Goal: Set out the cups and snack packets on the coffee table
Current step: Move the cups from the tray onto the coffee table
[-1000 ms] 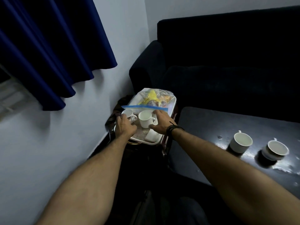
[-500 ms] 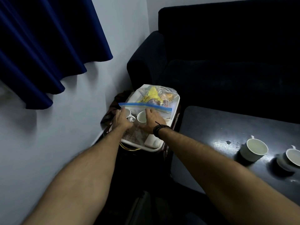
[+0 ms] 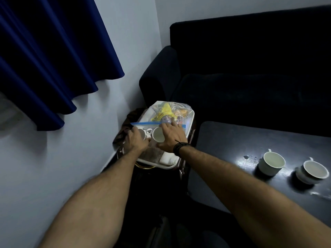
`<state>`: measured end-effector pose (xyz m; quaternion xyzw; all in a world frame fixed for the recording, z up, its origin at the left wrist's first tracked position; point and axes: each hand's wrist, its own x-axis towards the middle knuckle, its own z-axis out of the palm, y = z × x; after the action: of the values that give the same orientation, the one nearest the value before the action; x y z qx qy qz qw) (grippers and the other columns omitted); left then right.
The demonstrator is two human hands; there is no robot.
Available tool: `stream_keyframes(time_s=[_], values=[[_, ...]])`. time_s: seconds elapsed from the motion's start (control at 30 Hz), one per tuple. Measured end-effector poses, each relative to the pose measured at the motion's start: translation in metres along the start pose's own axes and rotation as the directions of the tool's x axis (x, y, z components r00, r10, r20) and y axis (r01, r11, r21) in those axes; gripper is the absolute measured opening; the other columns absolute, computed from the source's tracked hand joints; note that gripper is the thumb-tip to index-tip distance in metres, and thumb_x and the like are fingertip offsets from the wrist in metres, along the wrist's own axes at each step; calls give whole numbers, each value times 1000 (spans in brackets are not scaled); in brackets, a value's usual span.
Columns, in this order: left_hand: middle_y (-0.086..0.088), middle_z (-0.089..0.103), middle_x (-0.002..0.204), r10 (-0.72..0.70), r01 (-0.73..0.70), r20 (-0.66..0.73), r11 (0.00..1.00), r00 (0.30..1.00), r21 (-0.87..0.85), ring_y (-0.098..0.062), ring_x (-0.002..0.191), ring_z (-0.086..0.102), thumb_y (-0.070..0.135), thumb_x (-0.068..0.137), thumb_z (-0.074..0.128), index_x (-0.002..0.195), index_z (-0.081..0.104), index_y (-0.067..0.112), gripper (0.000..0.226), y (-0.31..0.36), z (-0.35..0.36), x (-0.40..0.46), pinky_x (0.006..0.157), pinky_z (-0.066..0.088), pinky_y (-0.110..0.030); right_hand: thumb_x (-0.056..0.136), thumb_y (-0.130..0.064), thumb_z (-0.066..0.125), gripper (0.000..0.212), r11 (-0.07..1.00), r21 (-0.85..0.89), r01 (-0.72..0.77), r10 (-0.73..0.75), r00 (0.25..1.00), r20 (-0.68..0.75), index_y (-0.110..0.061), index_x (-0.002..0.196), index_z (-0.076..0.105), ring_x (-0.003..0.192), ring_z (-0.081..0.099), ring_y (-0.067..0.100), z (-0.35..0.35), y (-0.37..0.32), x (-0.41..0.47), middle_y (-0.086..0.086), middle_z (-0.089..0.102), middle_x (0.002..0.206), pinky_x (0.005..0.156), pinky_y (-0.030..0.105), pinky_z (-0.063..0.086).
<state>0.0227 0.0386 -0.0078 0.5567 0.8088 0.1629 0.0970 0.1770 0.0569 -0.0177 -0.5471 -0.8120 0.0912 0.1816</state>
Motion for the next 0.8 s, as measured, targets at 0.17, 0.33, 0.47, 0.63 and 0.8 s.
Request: stream_keyframes(time_s=[0.17,0.33,0.47,0.63,0.8], values=[[-17,50,132,50,-50,-16,999,999,-20,-37,120,52,54,75,68,133,40,14,76,28,-19,-25,88,45,-41,68,-51,76,74,996,62,-70,66,996,61,-23,128,42,104,61,33,-47,30,-26,2,52,129,81,40,48],[-13,48,130,128,-123,59,989,990,-88,-38,110,56,54,72,65,134,43,34,68,73,-22,-50,84,46,-39,69,-51,73,69,979,104,-178,178,984,7,-26,127,44,102,60,34,-90,72,-63,1,54,126,77,34,38],[-11,50,127,192,-178,82,972,978,-155,-33,104,58,57,71,67,123,47,22,66,125,-10,-63,78,48,-35,67,-47,72,73,958,119,-261,267,963,-37,-27,131,41,104,61,33,-127,116,-93,-1,54,126,78,35,41],[-15,52,133,162,-115,156,956,974,-271,-35,118,54,64,71,68,132,45,12,83,201,27,-77,88,49,-39,68,-40,73,79,933,73,-352,357,930,-85,-31,139,39,116,57,32,-177,195,-128,-2,50,134,94,41,44],[-12,63,114,171,-61,291,934,941,-352,-31,96,66,56,64,80,112,58,11,69,270,72,-90,73,59,-38,65,-31,79,77,887,30,-461,462,884,-63,-35,132,43,119,56,32,-222,291,-162,0,50,131,96,41,46]])
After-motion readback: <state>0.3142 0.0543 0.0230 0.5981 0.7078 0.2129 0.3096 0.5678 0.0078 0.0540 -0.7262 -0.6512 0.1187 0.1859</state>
